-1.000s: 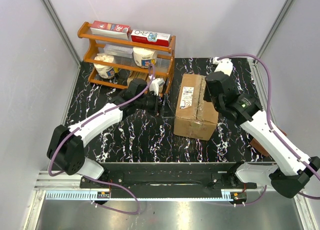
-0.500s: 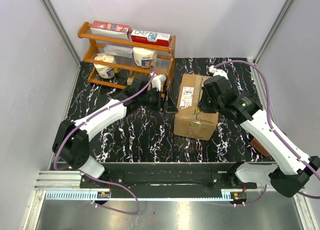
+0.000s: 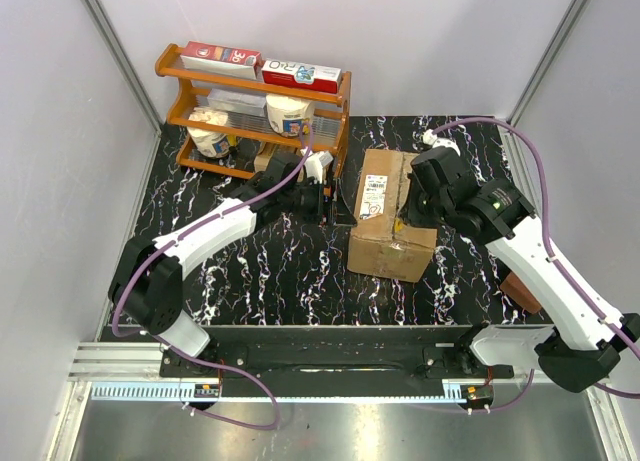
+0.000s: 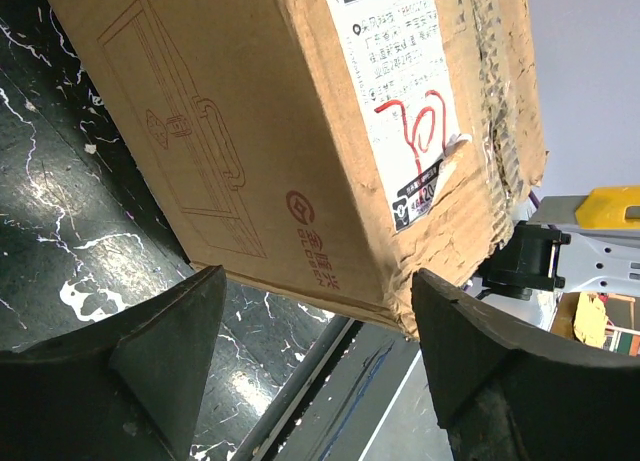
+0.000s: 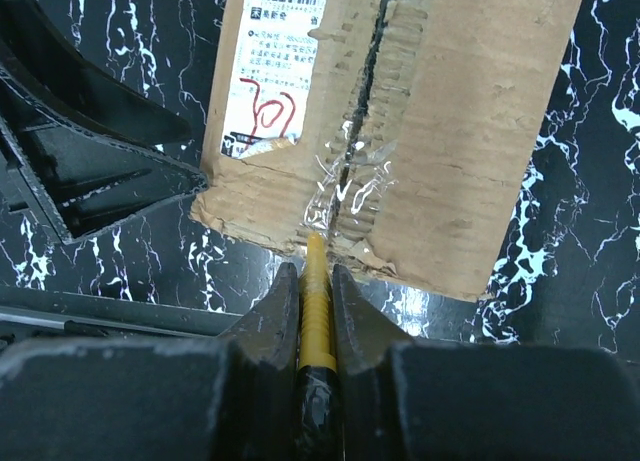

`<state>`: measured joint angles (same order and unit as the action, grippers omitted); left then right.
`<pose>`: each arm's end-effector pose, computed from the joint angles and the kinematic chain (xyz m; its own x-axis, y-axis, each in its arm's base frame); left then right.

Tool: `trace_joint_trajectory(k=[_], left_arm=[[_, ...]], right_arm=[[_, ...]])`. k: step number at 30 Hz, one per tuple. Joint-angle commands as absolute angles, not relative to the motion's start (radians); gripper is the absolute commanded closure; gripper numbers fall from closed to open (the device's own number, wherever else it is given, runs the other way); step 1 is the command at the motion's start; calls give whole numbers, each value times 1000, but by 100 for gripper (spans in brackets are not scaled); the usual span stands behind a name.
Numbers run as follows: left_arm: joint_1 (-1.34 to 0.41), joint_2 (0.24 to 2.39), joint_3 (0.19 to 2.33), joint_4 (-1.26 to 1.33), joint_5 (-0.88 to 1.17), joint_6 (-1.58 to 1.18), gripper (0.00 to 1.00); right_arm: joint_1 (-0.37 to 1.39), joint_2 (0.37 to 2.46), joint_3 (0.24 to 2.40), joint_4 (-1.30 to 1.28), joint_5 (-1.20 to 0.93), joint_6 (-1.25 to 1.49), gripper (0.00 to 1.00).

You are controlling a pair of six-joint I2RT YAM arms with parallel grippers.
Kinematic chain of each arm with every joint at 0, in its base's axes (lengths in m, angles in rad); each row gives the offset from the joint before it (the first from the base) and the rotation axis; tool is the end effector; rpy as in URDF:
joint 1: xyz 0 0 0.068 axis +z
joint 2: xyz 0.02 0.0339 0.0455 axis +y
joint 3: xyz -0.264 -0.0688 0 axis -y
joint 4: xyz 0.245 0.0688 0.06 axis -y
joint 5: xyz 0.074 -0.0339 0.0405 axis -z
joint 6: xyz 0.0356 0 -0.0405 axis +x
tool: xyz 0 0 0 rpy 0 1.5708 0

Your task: Unpack the express box

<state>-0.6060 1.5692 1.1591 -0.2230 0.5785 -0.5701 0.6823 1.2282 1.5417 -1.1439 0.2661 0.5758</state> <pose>0.2781 -0.2164 0.2734 -0.8623 0.0478 -0.5041 0.4440 0.5499 -0.7075 0.1758 0.1308 0.4148 -0.7369 0.0782 -0.6715 -0.0828 0.9754 0.2045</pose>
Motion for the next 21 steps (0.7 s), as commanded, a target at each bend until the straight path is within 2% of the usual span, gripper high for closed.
trace_joint_trajectory(k=[1, 21], left_arm=[[-609, 1569, 1193, -175, 571, -575, 21], [-609, 1565, 1180, -175, 571, -572, 22]], right_arm=[[680, 1227, 1572, -1183, 249, 586, 100], [680, 1207, 1520, -1157, 308, 575, 100]])
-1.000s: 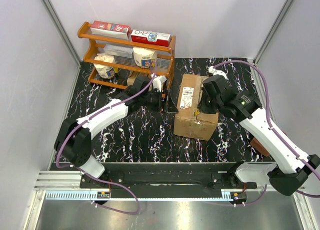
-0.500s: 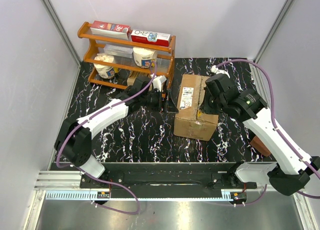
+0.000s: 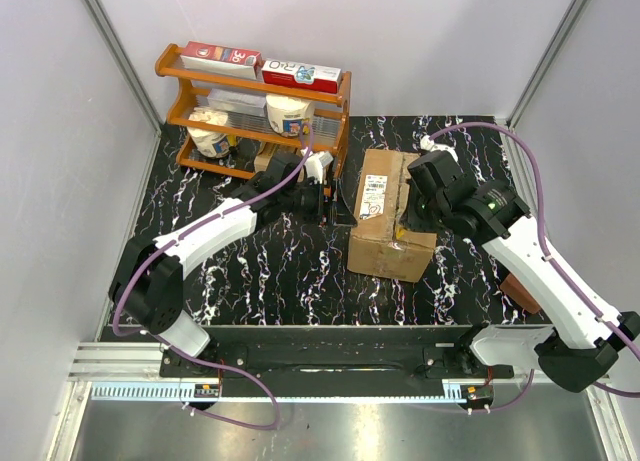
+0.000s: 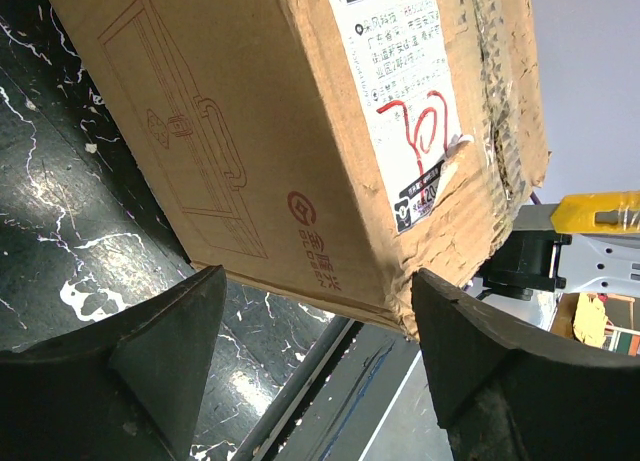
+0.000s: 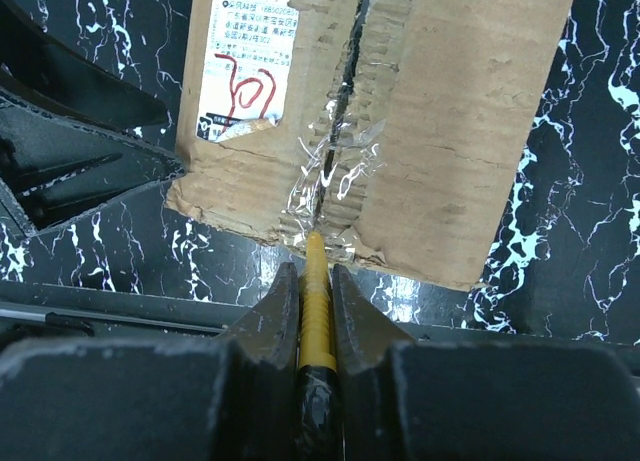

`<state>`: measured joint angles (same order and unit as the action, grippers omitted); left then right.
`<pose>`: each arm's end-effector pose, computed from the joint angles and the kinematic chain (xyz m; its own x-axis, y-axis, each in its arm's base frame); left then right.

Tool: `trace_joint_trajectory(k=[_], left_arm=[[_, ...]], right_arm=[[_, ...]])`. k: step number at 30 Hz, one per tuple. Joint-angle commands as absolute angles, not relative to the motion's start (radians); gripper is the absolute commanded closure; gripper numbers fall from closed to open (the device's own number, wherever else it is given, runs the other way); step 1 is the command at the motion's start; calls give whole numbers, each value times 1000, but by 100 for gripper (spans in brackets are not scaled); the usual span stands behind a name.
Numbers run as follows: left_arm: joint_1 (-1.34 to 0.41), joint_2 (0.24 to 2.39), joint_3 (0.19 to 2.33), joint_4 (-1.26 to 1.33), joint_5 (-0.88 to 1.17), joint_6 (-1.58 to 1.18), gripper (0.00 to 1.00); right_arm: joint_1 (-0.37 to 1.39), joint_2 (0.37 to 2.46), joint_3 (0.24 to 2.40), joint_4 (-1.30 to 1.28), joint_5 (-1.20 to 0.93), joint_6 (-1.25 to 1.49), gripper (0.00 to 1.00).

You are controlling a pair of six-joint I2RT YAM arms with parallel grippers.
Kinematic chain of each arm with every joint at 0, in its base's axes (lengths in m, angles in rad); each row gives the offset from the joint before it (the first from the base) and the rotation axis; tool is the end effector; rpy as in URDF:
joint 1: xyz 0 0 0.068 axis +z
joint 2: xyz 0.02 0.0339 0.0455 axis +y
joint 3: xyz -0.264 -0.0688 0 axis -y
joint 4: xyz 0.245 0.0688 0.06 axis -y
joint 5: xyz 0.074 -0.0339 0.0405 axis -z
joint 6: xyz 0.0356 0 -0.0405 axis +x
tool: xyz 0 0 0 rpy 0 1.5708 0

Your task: Unpack the express box

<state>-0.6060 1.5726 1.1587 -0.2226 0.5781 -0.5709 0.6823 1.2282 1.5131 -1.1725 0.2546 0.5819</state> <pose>0.2786 -0.2167 0.2722 -0.8640 0.0481 -0.5011 0.4413 0.5516 -0.7079 0.1749 0.1305 0.4045 -0.7704 0.0594 -0.6347 -0.0759 0.9800 0.1838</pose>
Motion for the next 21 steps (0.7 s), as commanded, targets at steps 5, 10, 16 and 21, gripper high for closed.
trace_joint_trajectory(k=[5, 10, 16, 21], left_arm=[[-609, 1562, 1180, -176, 569, -572, 22], [-609, 1560, 1177, -175, 569, -572, 22], [-609, 1559, 1173, -175, 568, -572, 22], [-609, 1557, 1173, -178, 568, -571, 22]], right_arm=[[680, 1198, 1513, -1123, 307, 577, 100], [680, 1180, 1505, -1078, 291, 581, 100], [680, 1181, 1505, -1080, 302, 575, 100], [678, 1186, 1499, -1092, 313, 574, 100]])
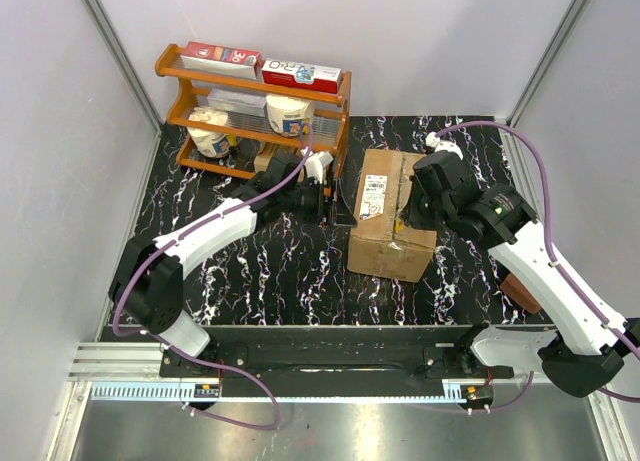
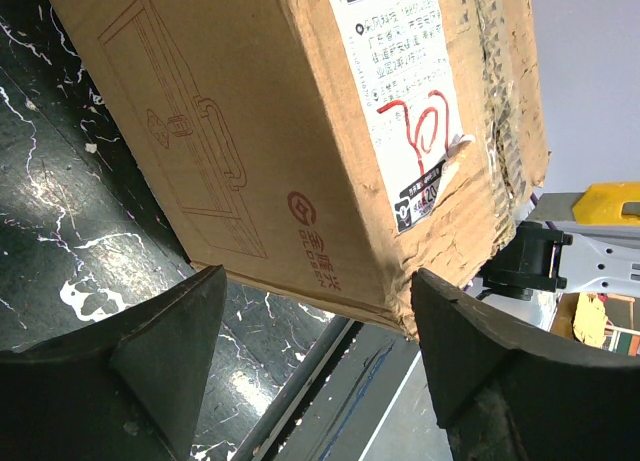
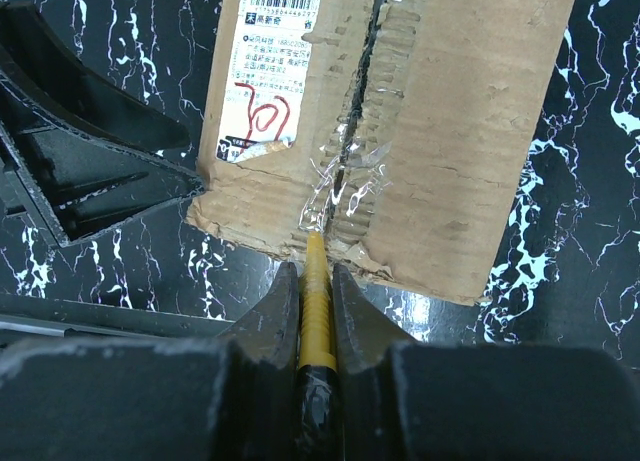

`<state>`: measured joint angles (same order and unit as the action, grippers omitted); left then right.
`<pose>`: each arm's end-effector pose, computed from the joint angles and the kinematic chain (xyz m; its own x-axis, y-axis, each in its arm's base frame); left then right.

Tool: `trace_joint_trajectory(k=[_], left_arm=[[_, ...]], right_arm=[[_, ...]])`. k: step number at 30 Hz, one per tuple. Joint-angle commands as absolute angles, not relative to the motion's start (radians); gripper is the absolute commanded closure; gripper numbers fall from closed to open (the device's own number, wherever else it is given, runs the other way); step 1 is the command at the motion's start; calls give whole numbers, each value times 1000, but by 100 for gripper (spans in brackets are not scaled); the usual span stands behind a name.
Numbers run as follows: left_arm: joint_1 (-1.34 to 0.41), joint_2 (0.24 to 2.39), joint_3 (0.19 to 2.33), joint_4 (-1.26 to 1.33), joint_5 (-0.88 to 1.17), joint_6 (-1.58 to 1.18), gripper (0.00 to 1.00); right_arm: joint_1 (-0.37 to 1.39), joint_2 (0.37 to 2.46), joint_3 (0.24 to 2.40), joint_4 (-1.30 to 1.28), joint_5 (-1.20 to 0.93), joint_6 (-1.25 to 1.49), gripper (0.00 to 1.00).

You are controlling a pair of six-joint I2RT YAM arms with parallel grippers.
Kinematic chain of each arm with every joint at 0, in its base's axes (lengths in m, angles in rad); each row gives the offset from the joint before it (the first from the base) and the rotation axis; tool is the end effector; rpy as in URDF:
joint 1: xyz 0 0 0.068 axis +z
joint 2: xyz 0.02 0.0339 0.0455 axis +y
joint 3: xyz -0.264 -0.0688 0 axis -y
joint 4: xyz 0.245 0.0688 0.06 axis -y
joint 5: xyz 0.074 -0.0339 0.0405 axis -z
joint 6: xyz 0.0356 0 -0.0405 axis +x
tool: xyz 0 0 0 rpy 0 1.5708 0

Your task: Unpack the express box

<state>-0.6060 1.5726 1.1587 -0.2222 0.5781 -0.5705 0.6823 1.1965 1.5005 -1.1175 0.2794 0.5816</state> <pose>0.2786 -0.2167 0.2722 -0.8637 0.0482 -0.5017 0.4419 0.5514 -0.7076 0.1720 0.1271 0.4112 -0.7235 0.0926 -0.6841 -0.0738 0.9749 0.2099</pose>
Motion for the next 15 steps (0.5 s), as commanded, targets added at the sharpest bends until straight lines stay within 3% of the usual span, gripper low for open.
trace_joint_trajectory(k=[1, 15], left_arm=[[-609, 1557, 1172, -179, 566, -571, 22], [-609, 1562, 1172, -179, 571, -571, 22]], right_arm=[[680, 1186, 1499, -1094, 314, 572, 100], [678, 1190, 1456, -1091, 328, 563, 100]])
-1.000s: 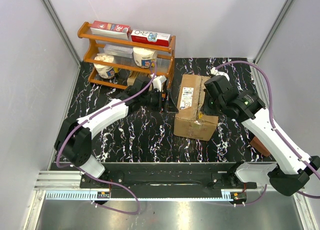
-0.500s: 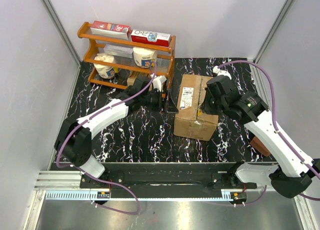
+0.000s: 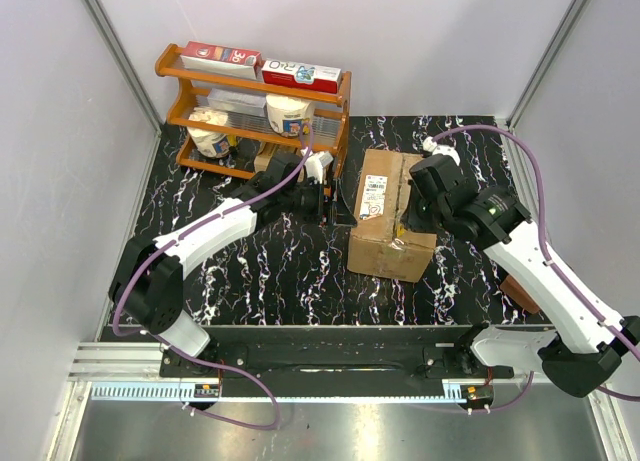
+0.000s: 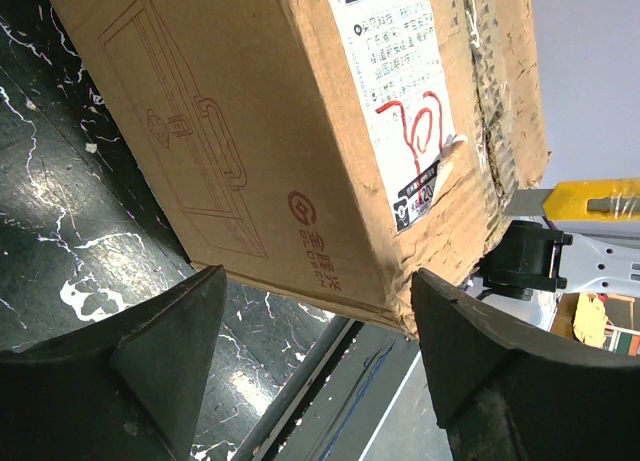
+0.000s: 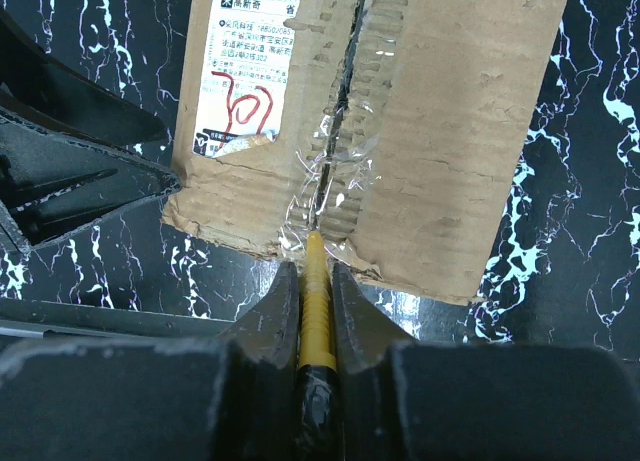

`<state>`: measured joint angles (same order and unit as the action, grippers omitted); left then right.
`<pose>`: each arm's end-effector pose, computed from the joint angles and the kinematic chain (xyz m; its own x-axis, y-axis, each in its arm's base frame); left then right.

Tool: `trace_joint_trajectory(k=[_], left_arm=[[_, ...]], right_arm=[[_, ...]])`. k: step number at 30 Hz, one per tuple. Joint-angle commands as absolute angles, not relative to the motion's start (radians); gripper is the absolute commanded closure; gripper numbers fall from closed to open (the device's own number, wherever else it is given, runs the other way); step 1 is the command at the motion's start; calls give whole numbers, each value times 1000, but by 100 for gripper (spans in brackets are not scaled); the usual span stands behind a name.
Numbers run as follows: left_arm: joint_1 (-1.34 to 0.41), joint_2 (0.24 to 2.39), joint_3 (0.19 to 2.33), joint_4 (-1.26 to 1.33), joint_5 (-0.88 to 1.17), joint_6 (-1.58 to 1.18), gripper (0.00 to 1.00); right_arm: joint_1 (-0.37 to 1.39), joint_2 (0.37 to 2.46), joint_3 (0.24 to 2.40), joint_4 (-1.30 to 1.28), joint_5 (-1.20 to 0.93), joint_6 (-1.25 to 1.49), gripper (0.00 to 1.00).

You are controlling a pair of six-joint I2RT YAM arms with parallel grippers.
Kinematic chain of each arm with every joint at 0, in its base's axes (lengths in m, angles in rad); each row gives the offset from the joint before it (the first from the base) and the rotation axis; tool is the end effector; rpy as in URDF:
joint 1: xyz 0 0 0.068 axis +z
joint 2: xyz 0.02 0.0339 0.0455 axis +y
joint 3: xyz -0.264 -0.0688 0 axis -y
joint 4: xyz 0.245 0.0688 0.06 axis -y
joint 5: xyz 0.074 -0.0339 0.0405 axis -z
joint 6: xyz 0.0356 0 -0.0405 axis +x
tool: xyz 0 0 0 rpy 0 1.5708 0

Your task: Unpack the express box

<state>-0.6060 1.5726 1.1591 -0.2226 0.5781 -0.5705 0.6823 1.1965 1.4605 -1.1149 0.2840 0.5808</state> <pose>0.2786 -0.2167 0.2723 -0.8637 0.0482 -0.5017 0.4419 0.5514 -0.7076 0.1737 0.1282 0.3997 -0.7413 0.0763 -0.6668 -0.0660 0.9804 0.1856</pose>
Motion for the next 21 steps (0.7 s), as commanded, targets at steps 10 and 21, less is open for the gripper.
trace_joint_trajectory(k=[10, 21], left_arm=[[-609, 1574, 1174, -184, 578, -571, 22], [-612, 1585, 1152, -184, 601, -571, 23]], right_arm=[[680, 1192, 1414, -1055, 328, 568, 100], [680, 1141, 1364, -948, 336, 669, 100]])
